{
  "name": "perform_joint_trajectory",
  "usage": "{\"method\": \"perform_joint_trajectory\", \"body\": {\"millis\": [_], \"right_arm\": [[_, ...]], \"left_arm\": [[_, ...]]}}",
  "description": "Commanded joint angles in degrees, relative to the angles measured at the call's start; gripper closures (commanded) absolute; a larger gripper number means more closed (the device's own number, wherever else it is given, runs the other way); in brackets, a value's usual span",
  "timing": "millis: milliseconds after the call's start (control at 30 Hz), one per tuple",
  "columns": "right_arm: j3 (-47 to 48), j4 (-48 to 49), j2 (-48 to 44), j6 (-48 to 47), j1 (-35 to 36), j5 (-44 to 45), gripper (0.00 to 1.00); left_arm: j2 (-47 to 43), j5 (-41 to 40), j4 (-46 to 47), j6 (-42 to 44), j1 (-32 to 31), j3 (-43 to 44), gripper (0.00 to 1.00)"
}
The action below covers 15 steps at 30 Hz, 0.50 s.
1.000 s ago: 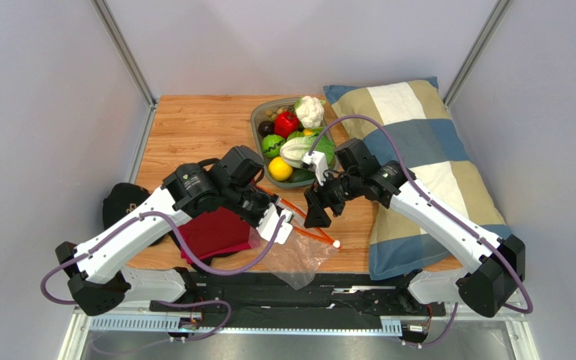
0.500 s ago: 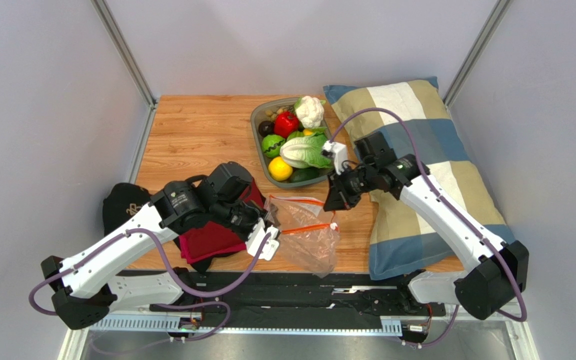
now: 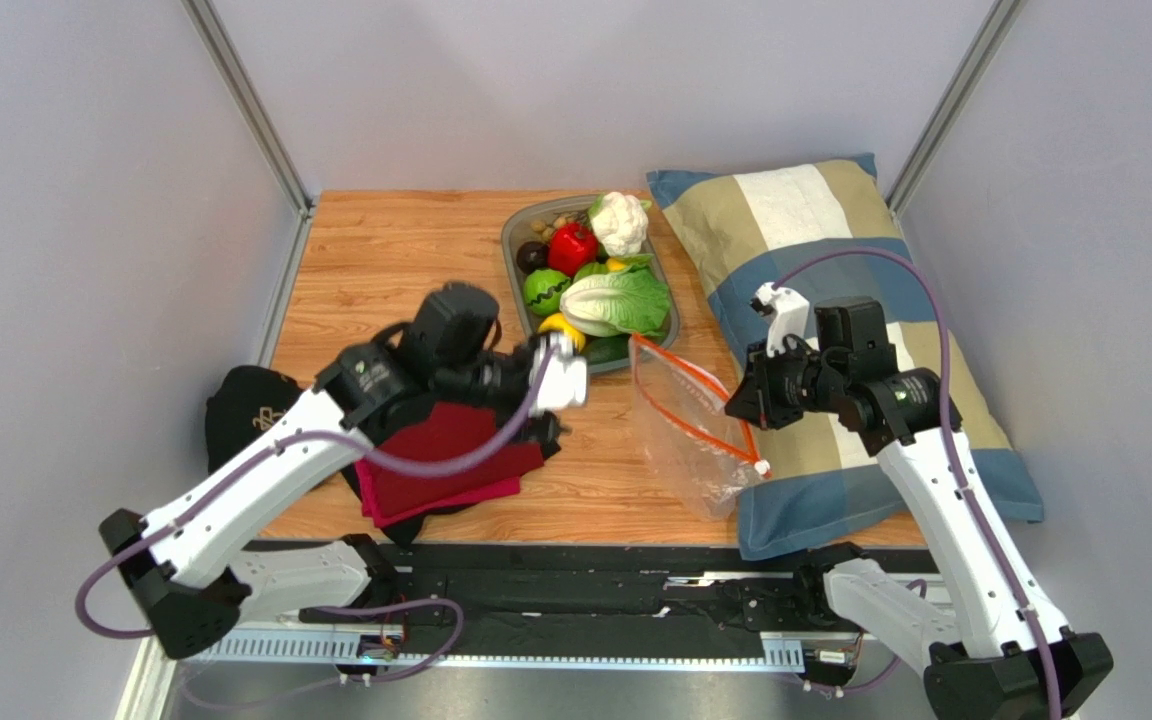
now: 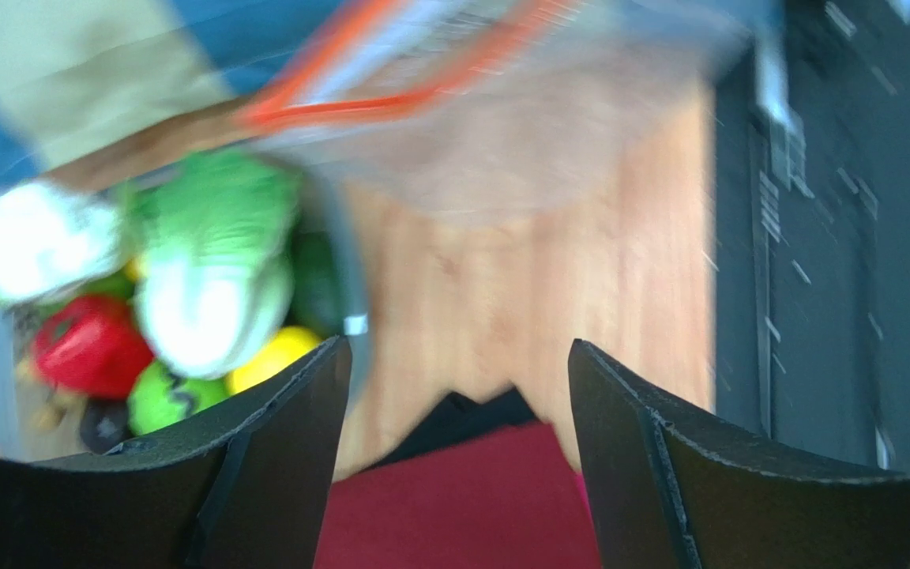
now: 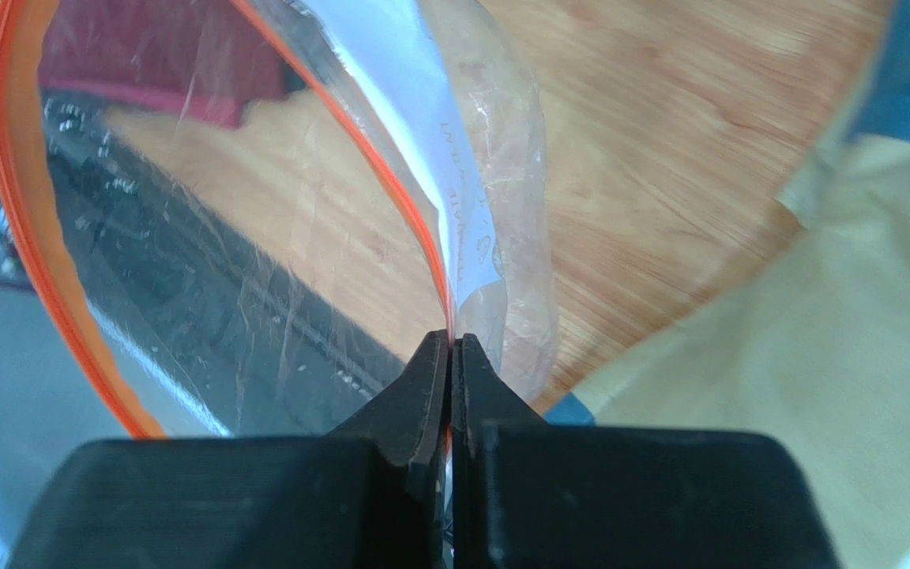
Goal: Place the food in the zip-top bag and seal the zipper
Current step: Open the zipper of the food storage bag at the center of the board, then pick up the fake vegetable from the bin.
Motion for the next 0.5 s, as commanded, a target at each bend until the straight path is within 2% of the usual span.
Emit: {"method": "perform_joint_trajectory", "body": {"millis": [0,33,67,133,167,333,467], "right_arm": [[-0.29,1.91,-1.31,7.38,-2.65,10.35,1.00],[-0.20,1.82,-1.05,8.44,-4.14,11.32,1.00],[-0.03,1.48,-0.78,12.02,-4.76,12.81,1.00],[1.03,0.95,-0.08,14.68,-5.99,12.21,1.00],[1.29,0.94,-0.25,16.78,-6.26,11.60,1.00],[3.57,1.39,-1.66,21.01,-6.26,12.29,1.00],[4.81,1.03,-1.75,21.28,-6.26,13.95,1.00]], "left_arm": [[14.87,-2.93,1.10,-15.05,6.99,16.73,0.28],[21.26,-4.09,-0.76,-13.57,7.26,20.24,0.28],[24.45,-4.97,-2.96,-12.43,7.53,27.24,0.28],[32.96,-5.85,-9.64,-9.26,7.70,34.31,0.28],[35.53,-6.38,-11.40,-7.07,7.70,40.52,0.28],[51.87,-10.24,-19.85,-5.82,7.62,59.43,0.29],[57.70,-12.88,-18.45,-6.35,7.62,62.02,0.30]]}}
